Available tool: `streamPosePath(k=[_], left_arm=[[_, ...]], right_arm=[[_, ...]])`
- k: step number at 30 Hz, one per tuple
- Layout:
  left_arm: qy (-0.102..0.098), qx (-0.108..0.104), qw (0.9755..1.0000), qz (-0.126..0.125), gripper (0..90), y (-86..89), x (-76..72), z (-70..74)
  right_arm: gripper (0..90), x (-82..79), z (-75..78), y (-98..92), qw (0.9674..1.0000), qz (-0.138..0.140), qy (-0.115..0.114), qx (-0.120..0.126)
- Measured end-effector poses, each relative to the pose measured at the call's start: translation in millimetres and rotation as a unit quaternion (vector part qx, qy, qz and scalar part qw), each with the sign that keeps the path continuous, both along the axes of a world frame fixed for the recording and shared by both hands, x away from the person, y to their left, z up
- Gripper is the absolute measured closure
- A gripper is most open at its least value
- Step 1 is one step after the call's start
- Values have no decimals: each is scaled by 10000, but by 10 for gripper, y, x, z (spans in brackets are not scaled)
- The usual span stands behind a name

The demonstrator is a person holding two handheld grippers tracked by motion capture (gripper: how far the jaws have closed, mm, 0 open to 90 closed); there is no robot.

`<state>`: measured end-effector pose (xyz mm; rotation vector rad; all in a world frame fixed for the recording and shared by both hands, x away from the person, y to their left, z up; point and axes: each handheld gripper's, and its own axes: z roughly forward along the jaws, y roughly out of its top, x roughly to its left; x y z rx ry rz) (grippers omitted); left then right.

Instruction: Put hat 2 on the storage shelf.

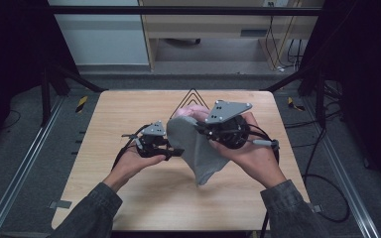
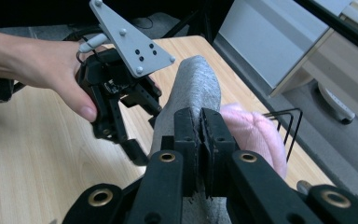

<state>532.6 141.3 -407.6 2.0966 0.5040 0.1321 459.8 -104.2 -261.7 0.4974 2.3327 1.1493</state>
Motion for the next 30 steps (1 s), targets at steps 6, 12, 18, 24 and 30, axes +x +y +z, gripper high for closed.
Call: streamPosePath(k=[6,12,18,24,30], left_arm=[[-30,122,9999,91,865,-55,-35,153],[-275,269,9990,222,865,-18,-105,579],[-555,529,9957,510,866,55,-72,1052],[-724,531,9929,774,868,185,7,1412],[-839,288,9929,799,868,217,-28,1609]], right_arm=[[861,125,-78,-186,9992,-308,150,214],[861,154,-5,-364,9965,-526,46,647],[862,214,110,-381,9944,-620,-57,856],[862,311,215,-395,9927,-688,-157,981],[863,353,263,-449,9897,-773,-190,1190]])
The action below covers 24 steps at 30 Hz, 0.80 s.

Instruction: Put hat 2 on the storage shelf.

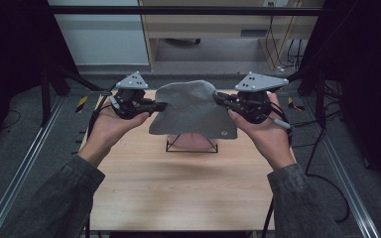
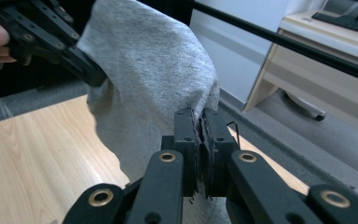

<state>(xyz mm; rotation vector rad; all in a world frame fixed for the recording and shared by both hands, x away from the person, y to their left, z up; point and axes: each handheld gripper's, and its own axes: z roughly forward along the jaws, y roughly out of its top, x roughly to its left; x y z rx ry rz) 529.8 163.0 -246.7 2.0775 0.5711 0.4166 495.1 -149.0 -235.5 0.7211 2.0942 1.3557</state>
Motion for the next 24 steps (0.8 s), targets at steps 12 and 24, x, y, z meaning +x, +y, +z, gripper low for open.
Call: streamPosePath(k=[12,24], left_arm=[[-346,-67,9993,90,870,-95,232,272],[-577,-304,9973,332,870,-187,478,435]], right_arm=[[864,219,193,-56,9993,-267,-127,238],[865,614,265,-153,9963,-561,-195,623]])
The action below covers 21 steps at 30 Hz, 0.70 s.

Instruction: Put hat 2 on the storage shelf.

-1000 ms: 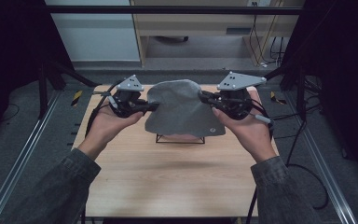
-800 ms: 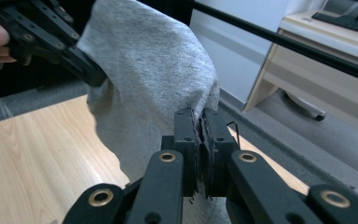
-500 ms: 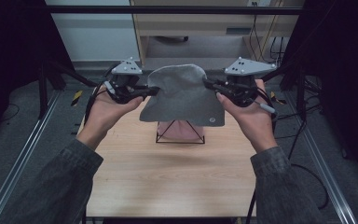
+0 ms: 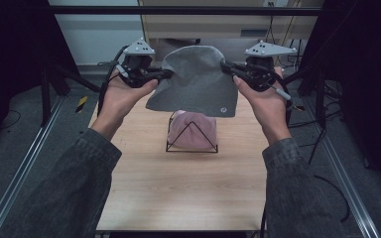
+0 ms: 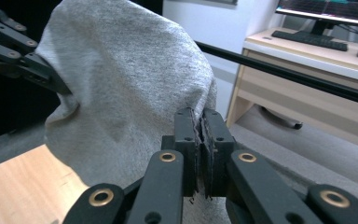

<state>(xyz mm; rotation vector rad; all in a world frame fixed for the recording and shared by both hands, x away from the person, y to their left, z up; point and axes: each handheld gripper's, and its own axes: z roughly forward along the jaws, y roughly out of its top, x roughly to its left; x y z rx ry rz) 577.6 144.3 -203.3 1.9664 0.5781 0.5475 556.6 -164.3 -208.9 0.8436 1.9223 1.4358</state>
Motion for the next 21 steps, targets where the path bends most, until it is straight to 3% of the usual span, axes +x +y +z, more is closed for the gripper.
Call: streamPosePath(k=[5,10,13,16,21], left_arm=[[-51,-129,9998,108,870,-42,130,3],[-66,-110,9998,173,870,-87,290,-40],[-32,-262,9995,195,870,-75,372,-58],[27,-150,9997,205,870,-88,423,-121],[47,-135,9997,204,870,-101,454,-235]], right_arm=[[865,144,25,-47,9998,-113,-21,152],[865,321,4,-70,9994,-211,27,261],[865,413,-35,-94,9992,-268,83,302],[864,475,-102,-99,9991,-302,177,241],[864,529,-209,-83,9989,-330,286,177]])
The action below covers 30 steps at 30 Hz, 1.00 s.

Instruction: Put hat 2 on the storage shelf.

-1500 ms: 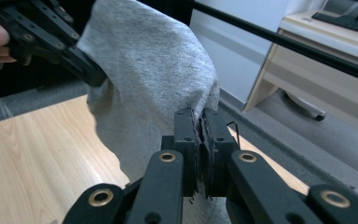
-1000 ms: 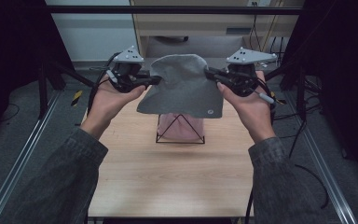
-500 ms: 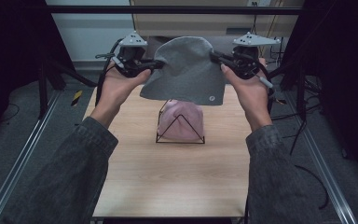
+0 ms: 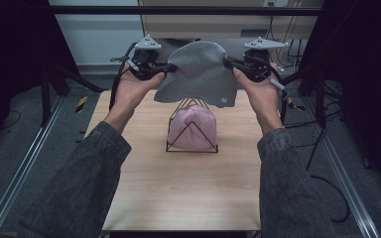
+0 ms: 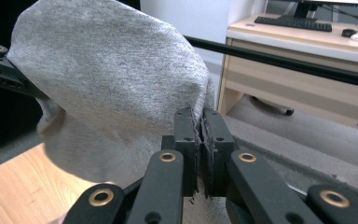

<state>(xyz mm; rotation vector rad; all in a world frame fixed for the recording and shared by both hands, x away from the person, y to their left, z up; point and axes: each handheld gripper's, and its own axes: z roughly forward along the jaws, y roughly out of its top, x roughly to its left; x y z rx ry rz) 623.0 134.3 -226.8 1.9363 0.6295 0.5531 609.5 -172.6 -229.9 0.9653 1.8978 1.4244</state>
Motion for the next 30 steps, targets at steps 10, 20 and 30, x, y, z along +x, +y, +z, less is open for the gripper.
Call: streamPosePath(k=[10,20,30], left_arm=[[88,127,9999,42,868,10,66,-182],[103,172,9998,86,869,20,86,-263],[111,237,9996,104,869,50,99,-281]], right_arm=[[864,56,-150,27,9999,-33,140,-62],[864,112,-279,48,9996,-37,262,-86],[864,124,-294,66,9996,-17,266,-51]])
